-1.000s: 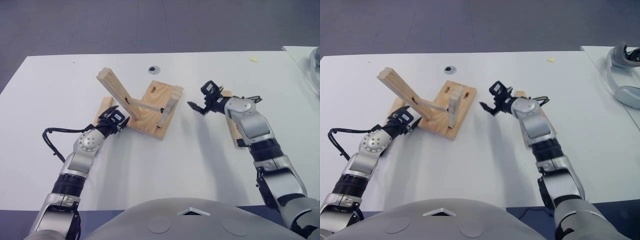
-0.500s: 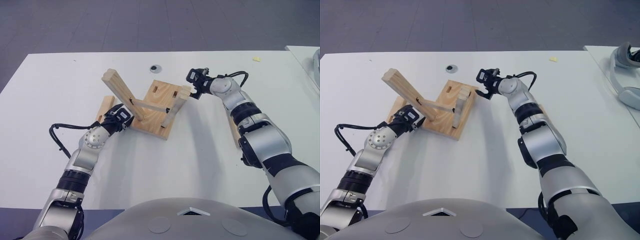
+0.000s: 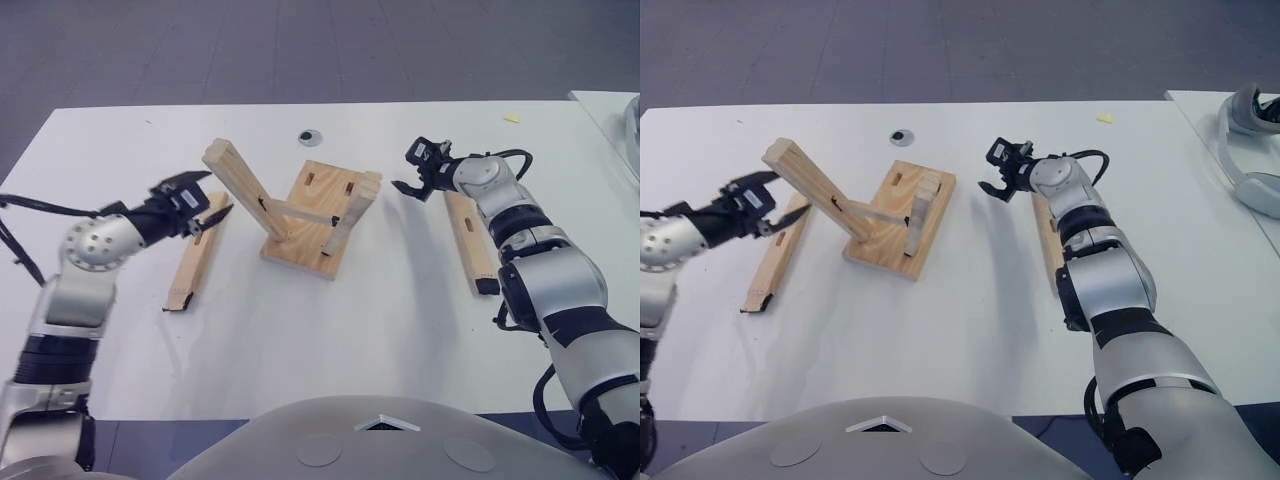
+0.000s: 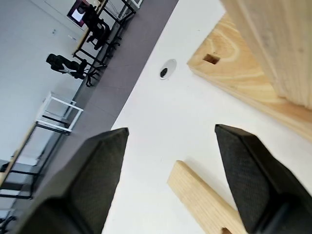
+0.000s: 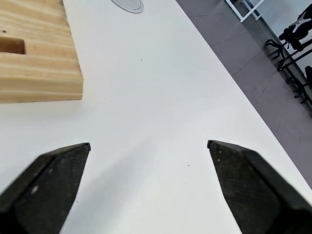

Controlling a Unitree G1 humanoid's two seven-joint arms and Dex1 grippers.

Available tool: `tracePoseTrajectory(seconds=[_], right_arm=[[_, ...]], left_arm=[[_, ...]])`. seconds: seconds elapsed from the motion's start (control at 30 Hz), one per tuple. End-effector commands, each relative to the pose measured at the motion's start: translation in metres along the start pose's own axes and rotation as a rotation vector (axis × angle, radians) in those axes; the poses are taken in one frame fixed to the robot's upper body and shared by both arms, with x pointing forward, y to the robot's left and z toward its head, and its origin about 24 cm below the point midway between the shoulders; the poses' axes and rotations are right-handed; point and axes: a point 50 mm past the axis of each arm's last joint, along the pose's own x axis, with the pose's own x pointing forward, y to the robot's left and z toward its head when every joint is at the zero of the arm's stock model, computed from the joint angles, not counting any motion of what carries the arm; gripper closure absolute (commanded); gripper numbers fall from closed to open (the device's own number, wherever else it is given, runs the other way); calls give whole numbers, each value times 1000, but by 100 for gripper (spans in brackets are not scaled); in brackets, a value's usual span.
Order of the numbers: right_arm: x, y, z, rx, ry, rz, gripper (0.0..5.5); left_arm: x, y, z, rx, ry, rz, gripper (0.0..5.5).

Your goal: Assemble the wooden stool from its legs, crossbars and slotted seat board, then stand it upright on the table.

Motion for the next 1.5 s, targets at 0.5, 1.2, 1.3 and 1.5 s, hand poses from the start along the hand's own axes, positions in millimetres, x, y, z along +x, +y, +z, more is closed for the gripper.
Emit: tracePoseTrajectory(seconds=[0.5,1.2,1.3,1.5], right_arm=[[3,-5,17,3,-79,-70,100],[20,11,39,119,-86,26,100],[15,6,29,226,-71,39,100],[11,7,20,319,-83,99,100]], left_arm=[[45,-82,-26,-245,212,-317,220],[74,-55,-42,-268,148,74,220],[72,-53,-44,-267,152,84,220],[74,-55,-44,-270,147,66,220]])
